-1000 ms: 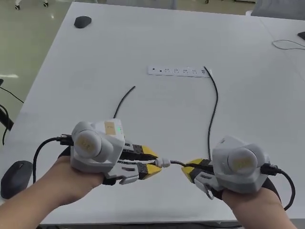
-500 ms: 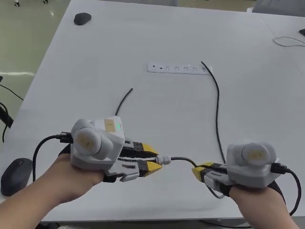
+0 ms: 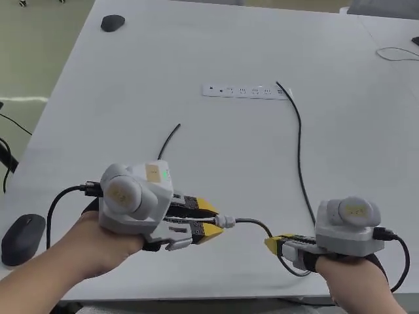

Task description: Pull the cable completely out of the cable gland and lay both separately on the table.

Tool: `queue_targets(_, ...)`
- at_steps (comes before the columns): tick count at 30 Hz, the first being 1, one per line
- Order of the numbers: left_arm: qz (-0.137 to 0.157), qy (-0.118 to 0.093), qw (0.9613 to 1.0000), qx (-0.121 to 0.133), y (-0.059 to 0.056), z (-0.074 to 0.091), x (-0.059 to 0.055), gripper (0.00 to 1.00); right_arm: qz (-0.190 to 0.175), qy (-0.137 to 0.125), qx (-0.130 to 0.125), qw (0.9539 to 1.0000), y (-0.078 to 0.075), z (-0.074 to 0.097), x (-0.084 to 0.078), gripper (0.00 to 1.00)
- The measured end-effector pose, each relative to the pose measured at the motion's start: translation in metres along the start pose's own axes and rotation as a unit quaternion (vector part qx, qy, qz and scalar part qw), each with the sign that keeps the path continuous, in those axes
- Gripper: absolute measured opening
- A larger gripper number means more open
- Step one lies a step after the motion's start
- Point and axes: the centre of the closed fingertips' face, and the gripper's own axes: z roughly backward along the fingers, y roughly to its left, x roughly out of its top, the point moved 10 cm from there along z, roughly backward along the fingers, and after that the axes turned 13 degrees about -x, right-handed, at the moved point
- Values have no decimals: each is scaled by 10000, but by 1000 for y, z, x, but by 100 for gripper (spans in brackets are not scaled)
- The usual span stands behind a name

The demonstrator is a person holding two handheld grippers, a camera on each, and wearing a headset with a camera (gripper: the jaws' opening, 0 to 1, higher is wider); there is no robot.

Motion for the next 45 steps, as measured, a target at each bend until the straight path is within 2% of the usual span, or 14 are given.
queue_targets(6,45,36,10000,29,1,1,-2,15,169,-7,151,9997,1,2,-4,2)
queue_targets(7,45,50,10000,31,1,1,-2,15,275,-74,220,9994,2,2,-4,2)
queue_targets(9,28,115,9999,24,1,0,-3,15,671,-121,122,9976,4,3,-6,2)
queue_targets(11,53,128,9999,2,1,0,-5,15,845,-194,155,9961,7,5,-7,2)
queue_targets(14,74,149,9999,7,2,2,-6,15,716,-240,234,9969,8,9,-6,3)
queue_targets(23,162,80,9998,35,6,3,-5,15,934,-346,306,9946,5,13,-2,4)
queue_targets(27,193,72,9998,69,7,3,-5,15,890,-375,379,9946,9,22,3,12)
queue_targets(29,188,86,9998,76,7,3,-5,15,1097,-638,471,9908,19,33,11,15)
queue_targets(32,212,101,9997,98,7,4,-6,15,1630,-971,501,9806,32,42,24,21)
queue_targets(34,216,113,9996,106,7,3,-7,15,2254,-1083,403,9674,43,46,32,22)
queue_targets(37,228,111,9996,99,6,2,-7,15,3226,-1208,307,9383,61,45,41,24)
queue_targets(40,223,126,9996,96,5,2,-7,15,3342,-1192,335,9343,68,40,44,23)
queue_targets(43,212,130,9996,103,5,1,-7,15,3626,-1184,268,9240,72,35,49,21)
queue_targets(45,217,112,9996,102,4,1,-7,15,3748,-1161,297,9193,75,34,50,20)
